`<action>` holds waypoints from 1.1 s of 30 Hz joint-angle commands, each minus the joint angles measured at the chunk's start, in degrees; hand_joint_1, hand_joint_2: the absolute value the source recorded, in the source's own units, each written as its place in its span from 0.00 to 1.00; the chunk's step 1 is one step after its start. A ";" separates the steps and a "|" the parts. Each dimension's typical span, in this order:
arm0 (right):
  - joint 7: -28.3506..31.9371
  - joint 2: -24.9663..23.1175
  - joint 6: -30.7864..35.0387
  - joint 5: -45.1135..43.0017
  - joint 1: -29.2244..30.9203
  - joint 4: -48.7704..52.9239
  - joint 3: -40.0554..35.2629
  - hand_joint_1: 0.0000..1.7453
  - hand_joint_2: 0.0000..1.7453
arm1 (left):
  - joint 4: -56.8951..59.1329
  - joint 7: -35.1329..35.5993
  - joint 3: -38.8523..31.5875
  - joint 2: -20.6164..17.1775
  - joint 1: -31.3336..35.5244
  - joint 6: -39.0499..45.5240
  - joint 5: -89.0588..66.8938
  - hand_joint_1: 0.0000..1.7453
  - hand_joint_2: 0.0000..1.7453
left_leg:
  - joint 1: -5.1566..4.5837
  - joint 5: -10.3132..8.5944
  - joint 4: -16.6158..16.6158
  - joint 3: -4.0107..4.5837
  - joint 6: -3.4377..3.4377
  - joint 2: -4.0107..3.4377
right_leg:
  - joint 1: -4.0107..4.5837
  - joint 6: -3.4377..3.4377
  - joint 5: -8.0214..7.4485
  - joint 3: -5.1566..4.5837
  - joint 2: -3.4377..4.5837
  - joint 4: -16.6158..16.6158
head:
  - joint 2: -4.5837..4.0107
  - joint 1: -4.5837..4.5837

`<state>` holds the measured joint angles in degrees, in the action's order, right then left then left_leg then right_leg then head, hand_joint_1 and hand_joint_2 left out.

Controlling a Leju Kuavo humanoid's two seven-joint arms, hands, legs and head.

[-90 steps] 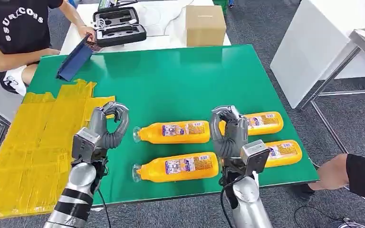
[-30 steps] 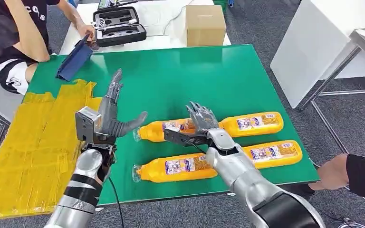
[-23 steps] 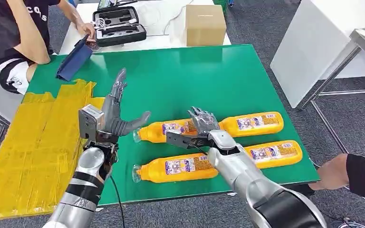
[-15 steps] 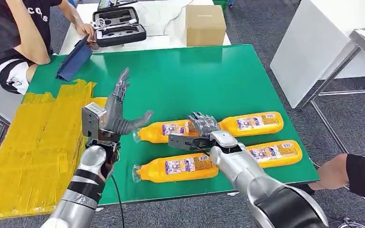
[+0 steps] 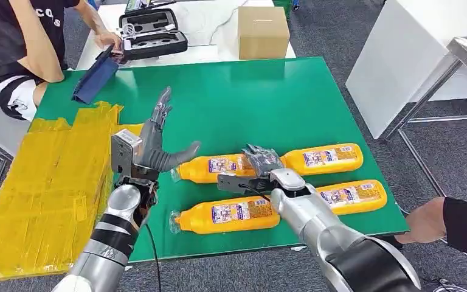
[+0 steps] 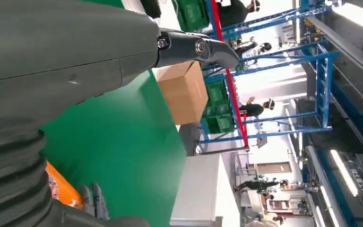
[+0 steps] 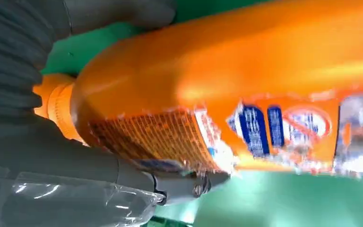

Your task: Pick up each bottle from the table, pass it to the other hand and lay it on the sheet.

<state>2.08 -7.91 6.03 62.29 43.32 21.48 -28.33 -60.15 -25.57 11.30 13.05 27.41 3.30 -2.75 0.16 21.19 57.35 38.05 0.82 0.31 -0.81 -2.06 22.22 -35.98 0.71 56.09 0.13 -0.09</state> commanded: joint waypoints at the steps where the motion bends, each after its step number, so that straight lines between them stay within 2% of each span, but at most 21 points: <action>1: -0.64 0.57 3.45 0.65 -0.46 -4.88 -0.64 0.97 1.00 | 5.34 -0.17 1.30 -0.11 2.58 -0.03 0.43 0.00 1.00 | 0.05 0.16 -0.02 -0.45 -0.07 0.13 | 0.07 0.11 0.19 0.51 -0.23 -0.04 | 0.00 -0.02; 2: -0.65 0.62 4.87 0.70 -0.81 -4.55 -0.46 0.96 1.00 | 5.23 -0.23 1.24 -0.15 2.42 0.10 0.55 0.00 1.00 | 0.04 0.07 -0.04 -0.27 -0.05 0.13 | 0.06 0.08 0.11 0.32 -0.20 -0.06 | 0.00 -0.02; 3: -0.49 0.70 5.82 0.87 -1.02 -4.30 -0.50 1.00 1.00 | 5.18 -0.25 1.21 -0.17 2.38 0.16 0.63 0.00 1.00 | 0.03 0.05 -0.05 -0.22 -0.04 0.11 | 0.05 0.06 0.08 0.26 -0.16 -0.06 | 0.00 0.00; 6: -0.49 0.70 5.82 0.87 -1.02 -4.30 -0.50 1.00 1.00 | 5.18 -0.25 1.21 -0.17 2.38 0.16 0.63 0.00 1.00 | 0.03 0.06 -0.04 -0.25 -0.04 0.11 | 0.04 0.07 0.09 0.28 -0.17 -0.05 | 0.00 -0.02; 10: 2.82 0.24 15.65 0.28 -1.93 -2.95 1.61 1.00 1.00 | 4.85 -0.29 0.87 -0.24 2.08 0.41 0.80 0.00 1.00 | 0.02 0.06 -0.04 -0.23 -0.04 0.09 | 0.04 0.06 0.09 0.26 -0.15 -0.04 | 0.00 -0.02; 14: 8.09 -0.90 26.97 -2.81 -2.76 0.13 6.78 1.00 1.00 | 4.06 -0.61 0.72 -0.38 1.50 1.31 0.86 0.00 1.00 | -0.01 0.13 0.02 -0.24 -0.05 0.02 | 0.02 0.08 0.14 0.25 -0.08 0.03 | 0.00 0.00; 16: 9.71 -1.18 30.20 -3.69 -3.05 1.51 8.32 1.00 1.00 | 3.77 -0.71 0.72 -0.48 1.39 1.53 0.89 0.00 1.00 | 0.00 0.16 0.02 -0.27 -0.06 -0.05 | 0.03 0.10 0.15 0.28 -0.02 0.04 | 0.00 -0.02; 19: 9.71 -1.20 30.02 -3.72 -2.90 1.55 8.35 1.00 1.00 | 3.73 -0.71 0.71 -0.52 1.40 1.52 0.89 0.00 1.00 | 0.00 0.03 -0.03 -0.05 -0.03 -0.01 | 0.01 0.05 0.03 0.07 -0.03 -0.01 | 0.00 -0.02; 21: 9.71 -1.20 30.02 -3.72 -2.90 1.55 8.35 1.00 1.00 | 3.73 -0.71 0.71 -0.52 1.40 1.52 0.89 0.00 1.00 | 0.01 0.12 0.01 -0.21 -0.05 -0.01 | 0.04 0.09 0.11 0.24 -0.05 0.02 | 0.00 -0.02; 23: 11.65 -1.41 33.52 -4.97 -3.55 2.83 10.05 1.00 1.00 | 3.41 -0.96 0.68 -0.51 1.21 2.31 0.71 0.00 1.00 | 0.02 0.14 0.01 -0.27 -0.06 0.01 | 0.05 0.10 0.14 0.31 -0.09 0.02 | 0.00 -0.02; 27: 15.08 -2.47 33.97 -4.13 -6.60 10.79 17.13 1.00 1.00 | 2.61 -1.27 0.62 -0.77 0.74 3.13 0.70 0.00 1.00 | -0.01 0.06 -0.02 -0.07 -0.04 -0.03 | 0.01 0.06 0.05 0.09 -0.01 0.01 | 0.00 -0.02; 31: 18.25 -3.76 33.97 -6.68 -7.20 11.81 21.14 1.00 1.00 | 2.09 -1.49 0.34 -0.88 0.46 3.49 0.86 0.00 1.00 | 0.01 0.15 0.02 -0.21 -0.07 -0.02 | 0.03 0.10 0.14 0.24 -0.05 0.04 | 0.00 0.00; 33: 20.17 -4.52 33.52 -11.41 -6.75 10.31 22.91 1.00 1.00 | 0.55 -2.63 -1.02 -0.41 -0.37 4.87 1.98 0.00 1.00 | 0.01 0.15 0.01 -0.26 -0.07 -0.04 | 0.04 0.10 0.14 0.28 -0.03 0.03 | 0.00 -0.02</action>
<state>18.43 -9.88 39.61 57.18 36.14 30.19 -15.10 -59.15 -27.04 11.67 13.20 26.94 6.60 -2.08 0.16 21.20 57.34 38.12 0.82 0.33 -0.81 -2.06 22.22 -36.01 0.70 56.10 0.13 -0.11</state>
